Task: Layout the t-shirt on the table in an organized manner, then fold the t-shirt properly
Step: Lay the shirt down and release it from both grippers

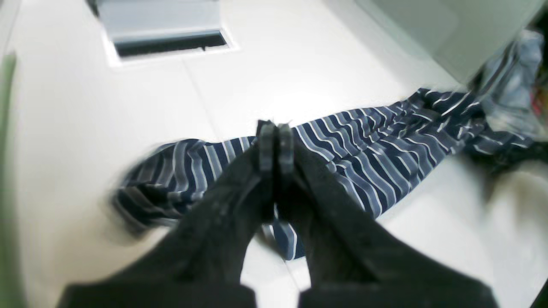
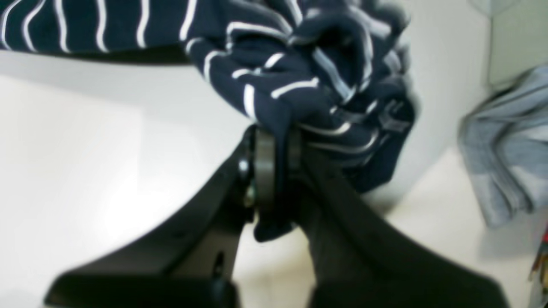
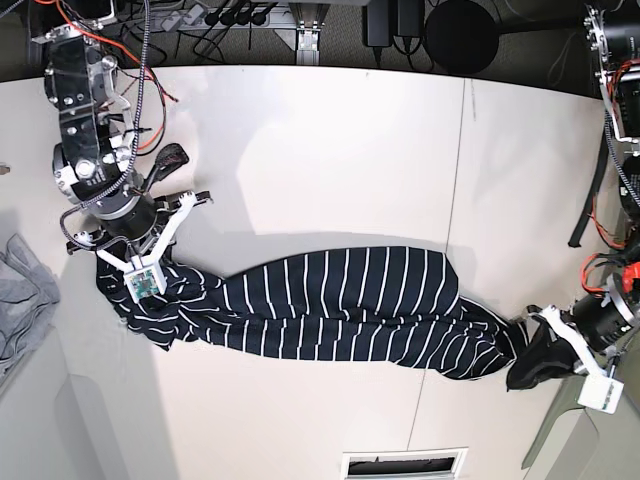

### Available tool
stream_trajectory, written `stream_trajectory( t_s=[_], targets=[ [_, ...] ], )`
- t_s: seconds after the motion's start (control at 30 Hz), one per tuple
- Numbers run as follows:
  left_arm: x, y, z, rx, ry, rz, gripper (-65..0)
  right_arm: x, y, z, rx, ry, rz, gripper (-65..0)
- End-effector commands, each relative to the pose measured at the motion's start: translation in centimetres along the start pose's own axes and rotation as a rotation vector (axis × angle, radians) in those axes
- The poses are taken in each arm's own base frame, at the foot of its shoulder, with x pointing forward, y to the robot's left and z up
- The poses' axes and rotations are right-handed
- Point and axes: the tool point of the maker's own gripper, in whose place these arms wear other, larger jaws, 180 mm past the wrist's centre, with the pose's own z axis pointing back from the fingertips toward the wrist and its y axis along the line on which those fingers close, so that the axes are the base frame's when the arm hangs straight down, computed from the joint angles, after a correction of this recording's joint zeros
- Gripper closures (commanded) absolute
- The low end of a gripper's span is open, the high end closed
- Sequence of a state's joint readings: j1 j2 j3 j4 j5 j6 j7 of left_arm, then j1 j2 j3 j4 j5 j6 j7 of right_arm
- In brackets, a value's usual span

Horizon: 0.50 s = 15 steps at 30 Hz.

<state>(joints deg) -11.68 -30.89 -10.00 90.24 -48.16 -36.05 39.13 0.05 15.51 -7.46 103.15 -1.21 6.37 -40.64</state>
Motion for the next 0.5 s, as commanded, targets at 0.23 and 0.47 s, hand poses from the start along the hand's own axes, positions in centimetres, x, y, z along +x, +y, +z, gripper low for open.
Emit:
stream_trajectory(
  t_s=[0.23, 0.47],
  targets=[
    [3.0, 0.0, 2.5, 0.000, -0.025, -0.134, 0.0, 7.6, -0.8, 7.2, 0.036, -0.304, -0.040, 0.0],
    [-1.8, -0.9, 2.8, -0.014, 0.076, -0.091, 0.0, 8.9, -3.2, 8.7, 0.054, -0.380, -0.175, 0.0]
  ],
)
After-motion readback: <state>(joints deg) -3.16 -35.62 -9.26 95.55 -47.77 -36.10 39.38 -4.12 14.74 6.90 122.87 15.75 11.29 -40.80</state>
